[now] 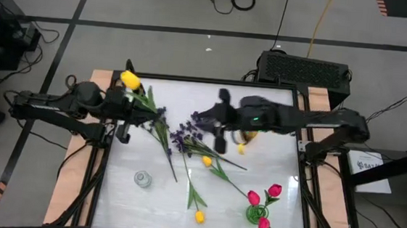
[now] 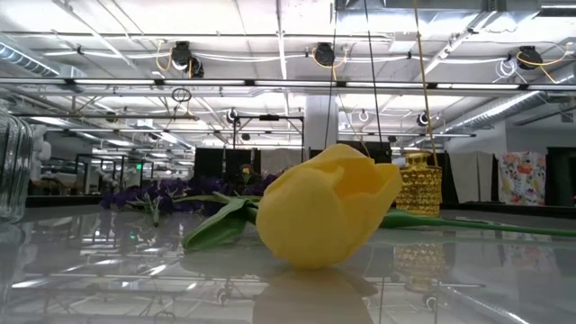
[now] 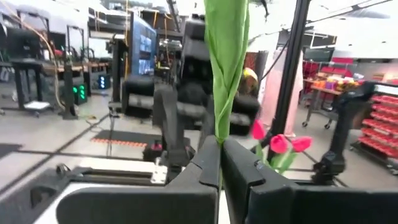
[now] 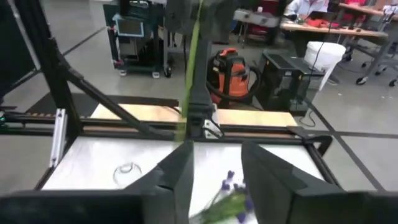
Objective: Sort flowers into vase by color
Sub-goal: Put the top left yellow flower into the transparent vase
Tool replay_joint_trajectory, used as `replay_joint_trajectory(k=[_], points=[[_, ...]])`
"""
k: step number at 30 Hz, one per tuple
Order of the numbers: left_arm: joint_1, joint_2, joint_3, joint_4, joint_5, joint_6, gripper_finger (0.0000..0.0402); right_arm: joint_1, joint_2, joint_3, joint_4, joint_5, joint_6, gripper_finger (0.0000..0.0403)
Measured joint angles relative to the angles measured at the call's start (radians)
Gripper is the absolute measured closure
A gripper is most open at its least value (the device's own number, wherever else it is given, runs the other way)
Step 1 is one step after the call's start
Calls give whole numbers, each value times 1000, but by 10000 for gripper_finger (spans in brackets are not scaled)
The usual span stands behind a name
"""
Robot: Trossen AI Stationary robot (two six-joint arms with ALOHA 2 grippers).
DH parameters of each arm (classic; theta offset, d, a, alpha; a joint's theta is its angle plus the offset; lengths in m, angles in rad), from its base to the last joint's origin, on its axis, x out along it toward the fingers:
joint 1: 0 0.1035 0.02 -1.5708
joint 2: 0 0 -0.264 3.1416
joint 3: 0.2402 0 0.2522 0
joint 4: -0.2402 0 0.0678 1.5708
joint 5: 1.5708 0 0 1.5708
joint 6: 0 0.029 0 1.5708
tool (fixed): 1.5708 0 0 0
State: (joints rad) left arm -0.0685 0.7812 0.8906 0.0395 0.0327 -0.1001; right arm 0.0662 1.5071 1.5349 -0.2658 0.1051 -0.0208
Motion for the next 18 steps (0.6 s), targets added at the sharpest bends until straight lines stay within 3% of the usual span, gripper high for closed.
replay_joint_trajectory(k=[5,9,18], points=[[-58,-59,0,-120,-4,-75,397,0,-152,0,-232,0,0,243],[-143,-76,0,-243,-69,-138,397,1,-270,-6,-408,0,43,239],[-365,-72,0,-363,-300,-203,397,1,-518,-179,-418,97,73,239]])
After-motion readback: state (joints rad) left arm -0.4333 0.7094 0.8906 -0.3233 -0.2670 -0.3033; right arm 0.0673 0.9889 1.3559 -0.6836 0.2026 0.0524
